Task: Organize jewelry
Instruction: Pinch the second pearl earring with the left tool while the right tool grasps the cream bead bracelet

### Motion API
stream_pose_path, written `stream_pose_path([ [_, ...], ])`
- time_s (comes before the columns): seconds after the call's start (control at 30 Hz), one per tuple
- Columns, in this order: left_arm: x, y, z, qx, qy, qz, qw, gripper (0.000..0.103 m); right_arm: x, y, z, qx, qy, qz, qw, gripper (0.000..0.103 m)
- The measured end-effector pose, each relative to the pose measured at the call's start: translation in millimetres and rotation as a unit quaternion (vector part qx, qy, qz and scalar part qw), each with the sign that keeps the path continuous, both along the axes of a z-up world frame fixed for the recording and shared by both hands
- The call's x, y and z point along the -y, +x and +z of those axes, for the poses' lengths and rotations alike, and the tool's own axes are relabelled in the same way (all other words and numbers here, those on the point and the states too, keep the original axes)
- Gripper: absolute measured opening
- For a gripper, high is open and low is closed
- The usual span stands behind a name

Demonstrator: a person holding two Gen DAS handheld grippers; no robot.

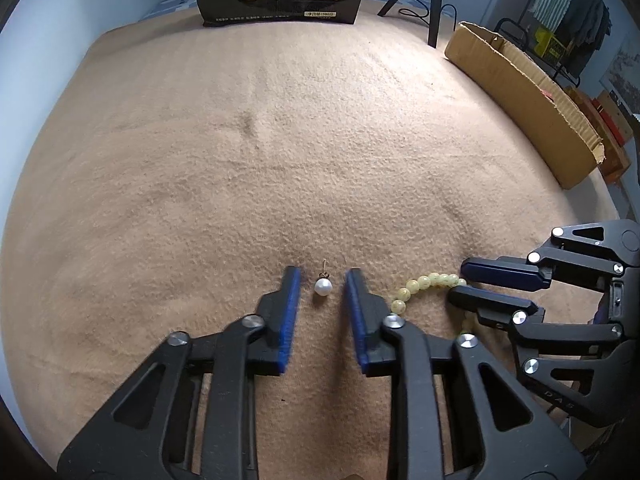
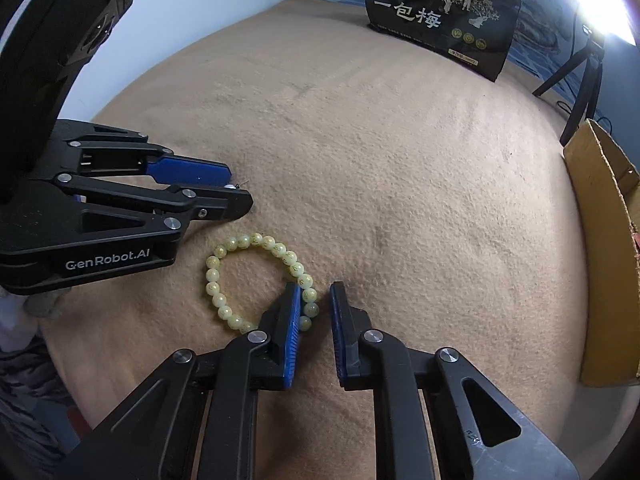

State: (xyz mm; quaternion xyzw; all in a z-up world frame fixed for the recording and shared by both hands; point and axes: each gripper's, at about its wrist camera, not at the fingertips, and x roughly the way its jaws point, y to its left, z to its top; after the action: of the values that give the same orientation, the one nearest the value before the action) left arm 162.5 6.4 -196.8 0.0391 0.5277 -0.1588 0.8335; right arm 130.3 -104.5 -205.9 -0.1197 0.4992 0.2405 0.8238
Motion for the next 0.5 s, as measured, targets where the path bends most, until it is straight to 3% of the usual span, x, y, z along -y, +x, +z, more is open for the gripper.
stream_pose_path([
  [0.1, 0, -2, -1, 0.005, 0.004, -0.001, 1.0000, 0.007, 1, 0, 0, 0.001, -0.001, -0.001, 1.000, 0.008],
  [0.5, -10, -2, 15, 0.019, -0.011, 0.021, 0.9995, 0.007, 8, -1, 12, 0.016, 0.021, -0.009, 1.000, 0.006],
])
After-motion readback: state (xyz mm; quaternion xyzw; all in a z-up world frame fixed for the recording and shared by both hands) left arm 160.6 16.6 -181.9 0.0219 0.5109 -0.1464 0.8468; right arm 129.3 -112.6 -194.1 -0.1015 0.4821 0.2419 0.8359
